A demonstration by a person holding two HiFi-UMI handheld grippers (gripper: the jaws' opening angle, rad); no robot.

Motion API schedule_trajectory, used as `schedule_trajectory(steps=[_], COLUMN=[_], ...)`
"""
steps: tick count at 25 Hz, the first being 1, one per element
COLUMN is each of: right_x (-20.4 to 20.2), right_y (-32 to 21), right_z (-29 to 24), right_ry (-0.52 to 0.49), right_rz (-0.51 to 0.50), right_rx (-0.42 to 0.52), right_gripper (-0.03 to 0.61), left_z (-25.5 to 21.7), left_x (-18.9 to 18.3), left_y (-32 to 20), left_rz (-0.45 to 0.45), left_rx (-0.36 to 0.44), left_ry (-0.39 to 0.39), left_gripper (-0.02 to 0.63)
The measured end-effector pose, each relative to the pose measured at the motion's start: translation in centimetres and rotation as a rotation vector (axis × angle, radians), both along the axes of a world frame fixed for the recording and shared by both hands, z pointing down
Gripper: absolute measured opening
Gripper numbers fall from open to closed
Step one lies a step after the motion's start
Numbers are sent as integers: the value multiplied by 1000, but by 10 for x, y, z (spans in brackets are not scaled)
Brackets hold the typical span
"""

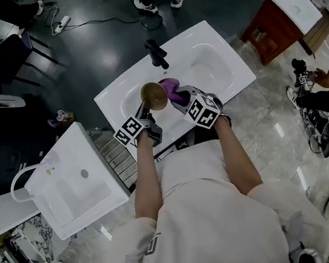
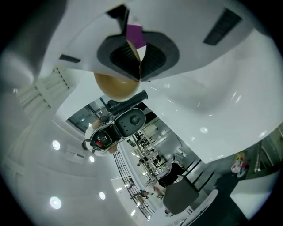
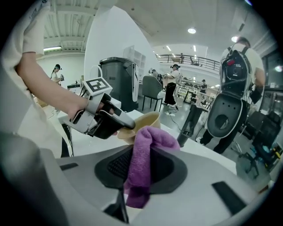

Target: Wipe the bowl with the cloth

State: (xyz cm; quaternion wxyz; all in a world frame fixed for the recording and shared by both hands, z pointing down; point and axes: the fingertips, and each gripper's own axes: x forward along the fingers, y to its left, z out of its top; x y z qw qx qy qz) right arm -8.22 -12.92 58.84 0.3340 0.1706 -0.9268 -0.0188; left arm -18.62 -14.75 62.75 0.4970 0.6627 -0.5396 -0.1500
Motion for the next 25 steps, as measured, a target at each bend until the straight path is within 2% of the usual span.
schedule_trajectory(steps=[7,15,19,22,25], right_x=[-14,-19,-19,-20,-21], right_y=[21,32,33,33,33], right_z=[2,4,4,7,9], right_ry=[-26,-30,-49,-62,-98], right_rz=[-80,-122,-119,-108,-87], right_rx=[-28,-42,-52,-62,-66], right_gripper=[91,91,91,91,91], left_z=[2,-6,-19,-40,-49], left_x=[-2,10,21,40,52], left_y=[3,0,-3,-4,-1], left_rz=[-67,-55,-3,73,149], left_rx=[-10,13,64,120,135], left_ry=[193,333,422,546,608], left_gripper=[18,18,18,18,18])
